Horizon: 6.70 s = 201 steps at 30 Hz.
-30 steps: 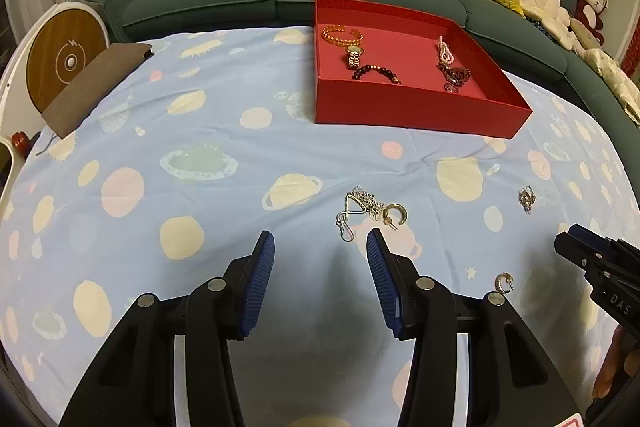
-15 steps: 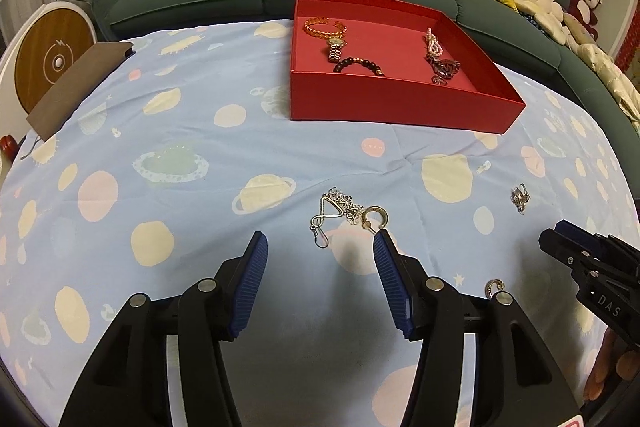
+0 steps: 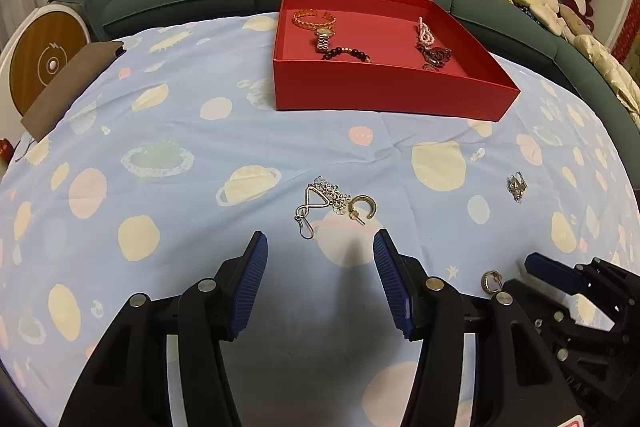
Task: Organize jewelry
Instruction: 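Grasp the silver chain with the left tool while the right tool grasps the silver triangle pendant, then carry the chain and pendant into the red tray and open both tools, then grasp a gold hoop earring with the right tool while the left tool withdraws from the tray, then grasp the other gold hoop earring with the left tool, then carry both hoop earrings into the red tray and open both tools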
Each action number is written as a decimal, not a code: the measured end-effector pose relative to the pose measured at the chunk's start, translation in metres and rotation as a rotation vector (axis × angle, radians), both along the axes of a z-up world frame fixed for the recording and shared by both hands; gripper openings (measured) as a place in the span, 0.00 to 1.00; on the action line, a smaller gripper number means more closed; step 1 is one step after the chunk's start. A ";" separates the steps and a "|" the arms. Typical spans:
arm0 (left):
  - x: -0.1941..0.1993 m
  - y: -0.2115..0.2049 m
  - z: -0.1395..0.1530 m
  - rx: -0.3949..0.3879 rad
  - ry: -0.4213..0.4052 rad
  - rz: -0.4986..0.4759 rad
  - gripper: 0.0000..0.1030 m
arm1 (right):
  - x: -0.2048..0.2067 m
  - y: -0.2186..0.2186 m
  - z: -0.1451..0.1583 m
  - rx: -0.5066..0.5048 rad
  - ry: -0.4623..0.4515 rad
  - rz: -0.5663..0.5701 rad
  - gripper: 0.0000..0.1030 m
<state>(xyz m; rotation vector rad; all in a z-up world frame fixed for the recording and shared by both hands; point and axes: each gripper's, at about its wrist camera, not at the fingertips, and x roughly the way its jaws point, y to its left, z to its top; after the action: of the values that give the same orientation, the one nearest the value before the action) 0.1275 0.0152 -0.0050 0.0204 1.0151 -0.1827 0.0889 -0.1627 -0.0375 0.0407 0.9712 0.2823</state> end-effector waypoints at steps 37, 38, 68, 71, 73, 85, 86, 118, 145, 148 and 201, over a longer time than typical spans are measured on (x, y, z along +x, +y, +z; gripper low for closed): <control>0.017 0.008 0.003 -0.048 -0.067 -0.015 0.00 | 0.067 -0.044 -0.007 -0.056 -0.035 -0.194 0.32; 0.017 0.010 0.003 -0.049 -0.066 -0.014 0.00 | 0.067 -0.044 -0.007 -0.057 -0.036 -0.197 0.30; 0.018 0.018 0.060 -0.153 -0.151 0.006 0.00 | 0.057 -0.051 0.057 0.052 -0.182 -0.208 0.17; 0.024 0.012 0.068 -0.151 -0.166 0.001 0.00 | 0.060 -0.049 0.060 0.046 -0.185 -0.200 0.17; 0.033 0.006 0.073 -0.141 -0.169 -0.011 0.00 | 0.065 -0.048 0.064 0.043 -0.184 -0.192 0.17; 0.148 -0.030 0.086 -0.117 -0.185 -0.047 0.00 | 0.174 -0.043 0.089 0.072 -0.198 -0.189 0.16; 0.160 -0.035 0.083 -0.120 -0.172 -0.047 0.00 | 0.188 -0.041 0.087 0.086 -0.189 -0.195 0.16; 0.107 -0.012 0.113 -0.061 -0.208 0.023 0.40 | 0.189 -0.025 0.128 0.059 -0.247 -0.197 0.44; -0.034 0.015 0.030 -0.065 -0.058 -0.005 0.41 | -0.013 0.014 -0.007 -0.070 -0.087 -0.025 0.43; -0.032 0.012 0.028 -0.053 -0.056 -0.016 0.41 | -0.010 0.016 -0.010 -0.075 -0.085 -0.014 0.38; -0.018 -0.024 0.021 -0.267 -0.079 -0.157 0.00 | -0.013 -0.042 0.032 0.087 -0.130 -0.140 0.17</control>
<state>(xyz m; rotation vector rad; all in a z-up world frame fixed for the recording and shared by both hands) 0.1098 -0.0084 0.0164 -0.1350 0.9037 -0.4568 0.0757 -0.2043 -0.0058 0.1671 0.8220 0.1960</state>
